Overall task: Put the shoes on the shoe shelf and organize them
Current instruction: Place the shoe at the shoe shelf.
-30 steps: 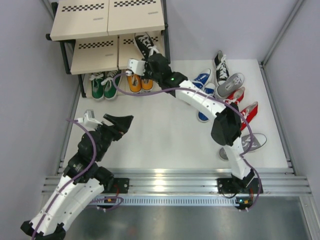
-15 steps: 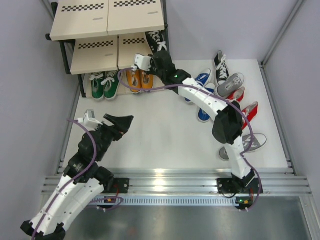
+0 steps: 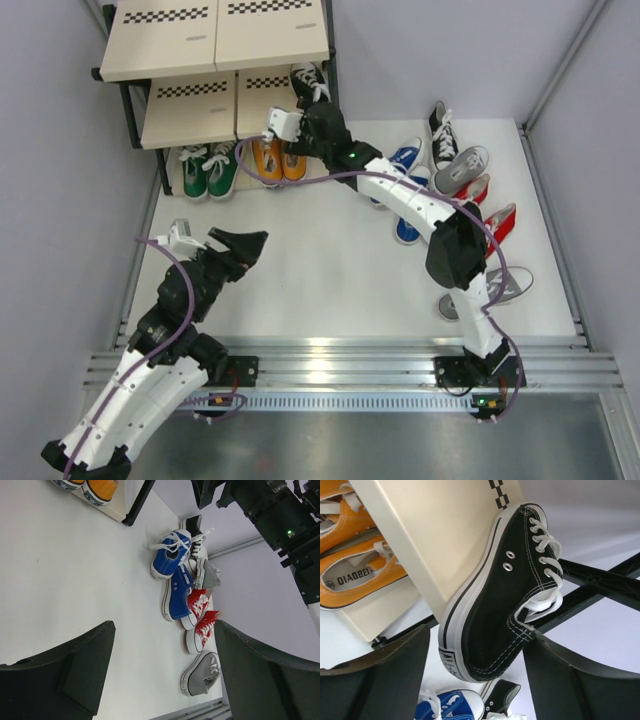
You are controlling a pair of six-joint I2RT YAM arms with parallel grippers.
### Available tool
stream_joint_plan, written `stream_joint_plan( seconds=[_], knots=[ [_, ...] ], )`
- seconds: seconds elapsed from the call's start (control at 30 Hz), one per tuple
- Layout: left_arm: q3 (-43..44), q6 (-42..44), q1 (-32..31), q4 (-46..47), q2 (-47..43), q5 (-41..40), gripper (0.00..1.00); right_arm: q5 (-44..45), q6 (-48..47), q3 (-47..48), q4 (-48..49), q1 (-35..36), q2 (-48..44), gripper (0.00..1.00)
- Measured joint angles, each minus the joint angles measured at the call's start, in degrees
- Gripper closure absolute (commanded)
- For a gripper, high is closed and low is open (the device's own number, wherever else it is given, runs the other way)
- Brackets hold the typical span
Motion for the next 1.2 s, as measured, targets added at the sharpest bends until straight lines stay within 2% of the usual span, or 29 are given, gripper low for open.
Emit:
stream_joint_plan(
  seconds=[0.33,0.83,1.2],
  knots=[
    [0.0,0.04,0.0,0.02,0.39,-0.02,0.14,-3.37,1.73,-3.28,-0.11,0.55,-3.74,0.01],
    [0.07,1.36,0.0,0.0,2.58,0.04,0.14,-15.56,3.87,-11.91,-3.76,1.99,-17.07,0.01],
    [3.3,6.45,0.0,-0.37,7.93,1.53,0.14,-24.55,5.03,-14.95,-11.82,1.99,-25.11,0.01]
  ],
)
